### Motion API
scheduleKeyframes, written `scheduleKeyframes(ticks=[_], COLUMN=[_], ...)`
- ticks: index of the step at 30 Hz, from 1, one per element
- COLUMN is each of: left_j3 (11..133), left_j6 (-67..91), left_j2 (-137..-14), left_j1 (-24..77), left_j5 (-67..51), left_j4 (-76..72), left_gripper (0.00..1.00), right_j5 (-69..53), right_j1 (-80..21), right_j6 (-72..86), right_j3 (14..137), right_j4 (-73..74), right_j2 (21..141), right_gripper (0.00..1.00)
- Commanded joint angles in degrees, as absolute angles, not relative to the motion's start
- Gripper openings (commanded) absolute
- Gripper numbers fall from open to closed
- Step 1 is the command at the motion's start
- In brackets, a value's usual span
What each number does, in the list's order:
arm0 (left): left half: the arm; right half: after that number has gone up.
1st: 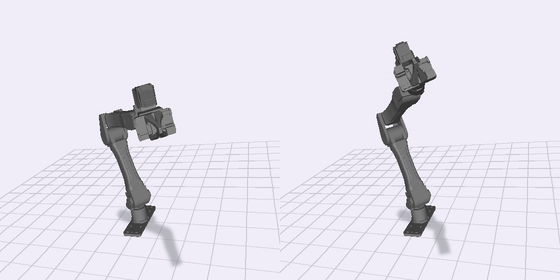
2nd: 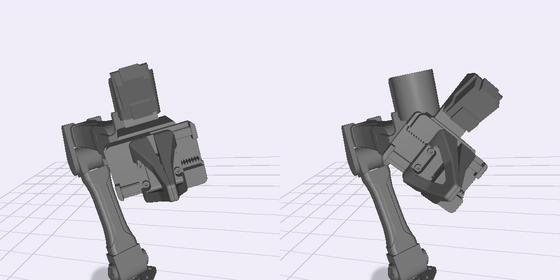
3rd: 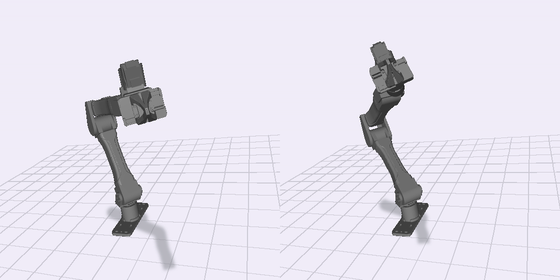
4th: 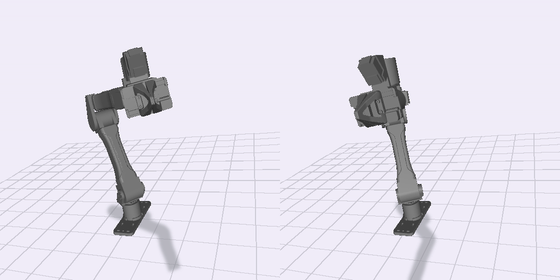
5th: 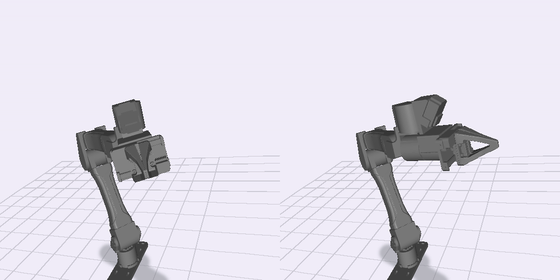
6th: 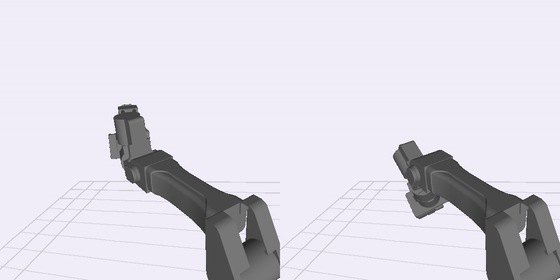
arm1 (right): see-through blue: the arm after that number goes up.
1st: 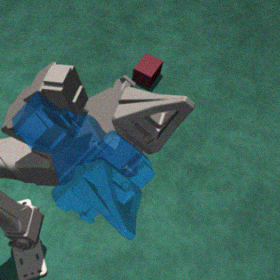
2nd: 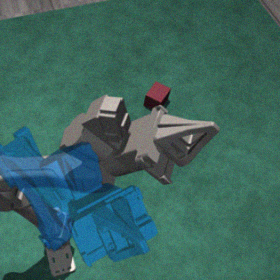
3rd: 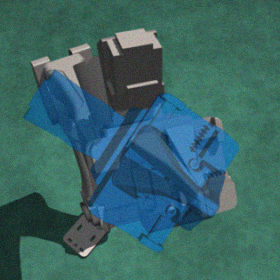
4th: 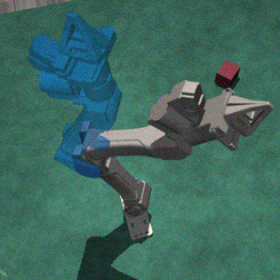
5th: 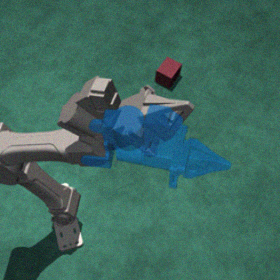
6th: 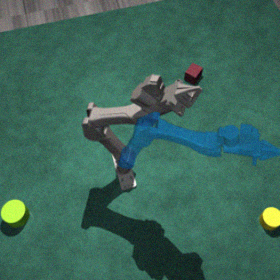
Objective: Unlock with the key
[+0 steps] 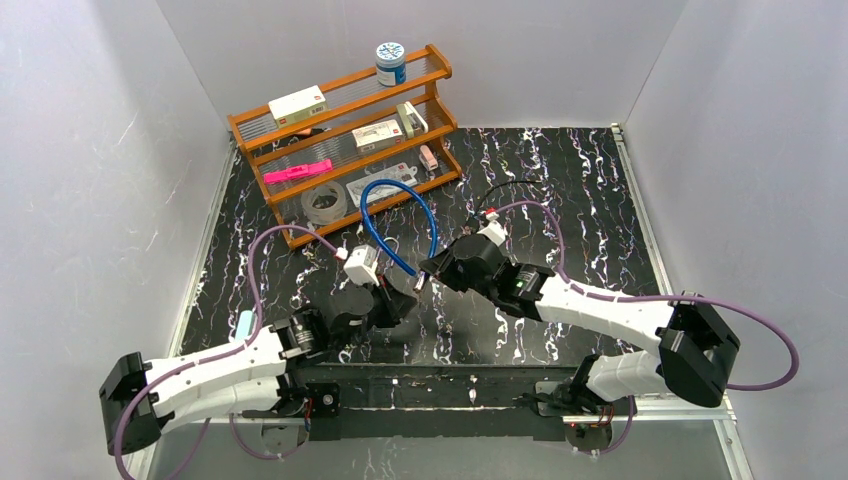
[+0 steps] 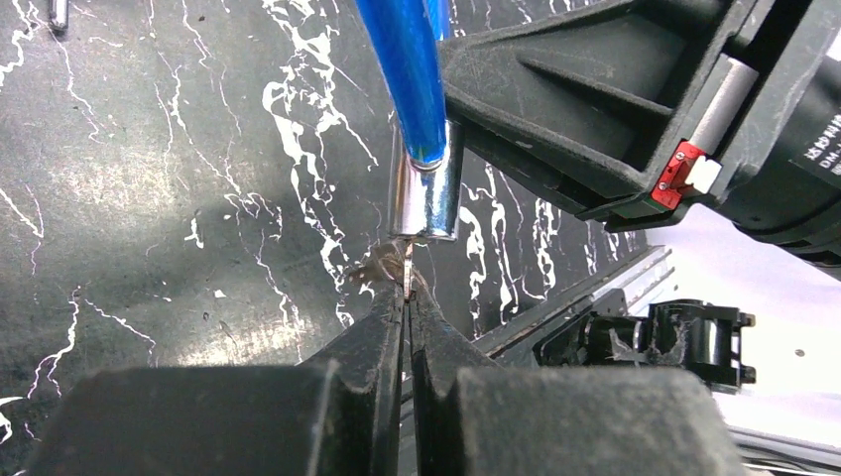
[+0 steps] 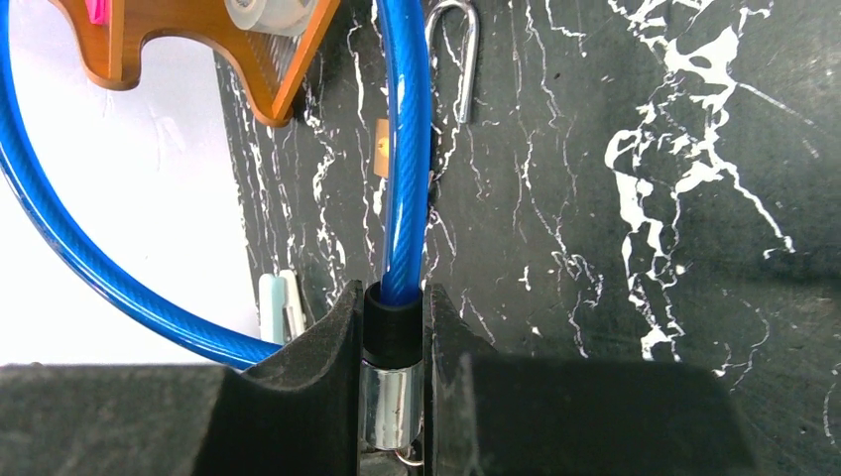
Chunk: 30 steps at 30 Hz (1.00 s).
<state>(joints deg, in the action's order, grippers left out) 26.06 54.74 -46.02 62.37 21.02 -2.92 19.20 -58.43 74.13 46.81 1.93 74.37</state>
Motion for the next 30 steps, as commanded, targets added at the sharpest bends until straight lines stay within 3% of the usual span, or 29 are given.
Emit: scheduleKeyframes(ticks=[1,8,16,30], left_j3=[29.61,29.11,27.01,22.69], left_j6=[54.08,55.24,59.56,74.98], left_j2=[-49.04,-49.76,-45.22,-41.02], left_j1=[62.01,60.86,59.78,59.59], left_j5=[25.46,26.75,18.21,8.17], left_j4=[-6.03,-7.09,-11.14,-23.20], left_gripper=[0.00,0.00,0.00,0.00], right_j5=[15.83,16.00,17.46,15.55], right_j1=[-60.16,-61.95,-61.33,-59.45], right_j6=[73.39,74.98,75.86,77.14], right_j3=[46.72,46.01,41.84,26.47], right_j4=[-5.21,-6.47,-13.28,-45.51], right_j2=[72.02,71.41,67.06,56.46], right_gripper=[0.01,0.01,0.01,0.01])
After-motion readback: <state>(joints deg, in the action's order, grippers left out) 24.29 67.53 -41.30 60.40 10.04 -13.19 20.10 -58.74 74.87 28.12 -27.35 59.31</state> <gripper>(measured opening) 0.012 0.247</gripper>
